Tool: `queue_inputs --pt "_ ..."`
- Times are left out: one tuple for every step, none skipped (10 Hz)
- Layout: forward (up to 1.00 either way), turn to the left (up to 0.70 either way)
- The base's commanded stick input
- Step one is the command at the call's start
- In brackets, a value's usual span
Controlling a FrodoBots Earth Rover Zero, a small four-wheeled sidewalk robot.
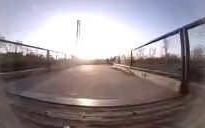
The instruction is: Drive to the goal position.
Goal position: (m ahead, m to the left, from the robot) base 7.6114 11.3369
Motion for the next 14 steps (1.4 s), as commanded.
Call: queue_inputs --pt "0.70 0.00" --pt "0.70 0.00" --pt "0.70 0.00" --pt "0.70 0.00" --pt "0.70 0.00" --pt "0.70 0.00" --pt "0.55 0.00" --pt "0.45 0.00" --pt "0.45 0.00" --pt "0.45 0.00" --pt "0.45 0.00" --pt "0.45 0.00" --pt "0.45 0.00" --pt "0.45 0.00"
